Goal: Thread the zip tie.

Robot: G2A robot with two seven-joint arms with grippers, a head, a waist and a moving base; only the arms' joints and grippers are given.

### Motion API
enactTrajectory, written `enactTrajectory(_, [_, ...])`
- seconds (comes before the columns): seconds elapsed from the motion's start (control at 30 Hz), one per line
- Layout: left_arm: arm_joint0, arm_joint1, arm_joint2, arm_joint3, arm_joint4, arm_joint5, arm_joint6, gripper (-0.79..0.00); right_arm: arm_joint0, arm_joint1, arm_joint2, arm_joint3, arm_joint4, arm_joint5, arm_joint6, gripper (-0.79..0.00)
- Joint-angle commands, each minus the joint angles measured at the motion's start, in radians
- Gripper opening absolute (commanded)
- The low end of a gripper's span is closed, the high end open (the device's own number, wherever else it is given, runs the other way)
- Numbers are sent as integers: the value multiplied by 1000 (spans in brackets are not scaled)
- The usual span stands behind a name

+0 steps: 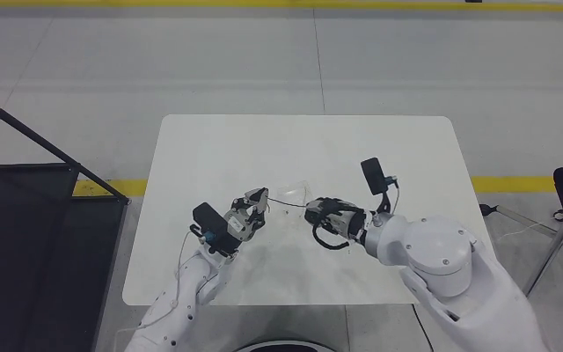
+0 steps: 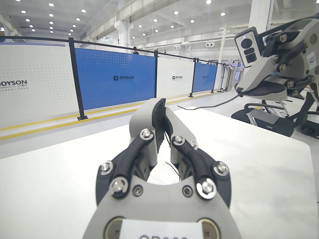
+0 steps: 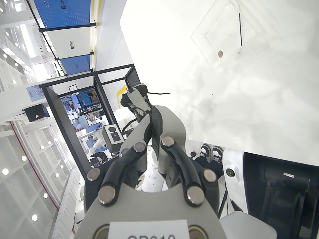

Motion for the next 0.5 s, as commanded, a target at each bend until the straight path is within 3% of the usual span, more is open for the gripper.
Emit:
enactTrajectory(0.0, [-3, 1, -1, 5, -3, -29, 6, -785, -7, 1, 4, -6, -3, 0, 2, -785])
enactTrajectory(0.3, [-13, 7, -15, 23, -22, -132, 12, -785, -23, 2, 25, -15, -3, -3, 13, -785])
enactTrajectory(0.47, [-13, 9, -17, 24, -16, -144, 19, -785, -25, 0, 27, -13, -3, -2, 16, -785])
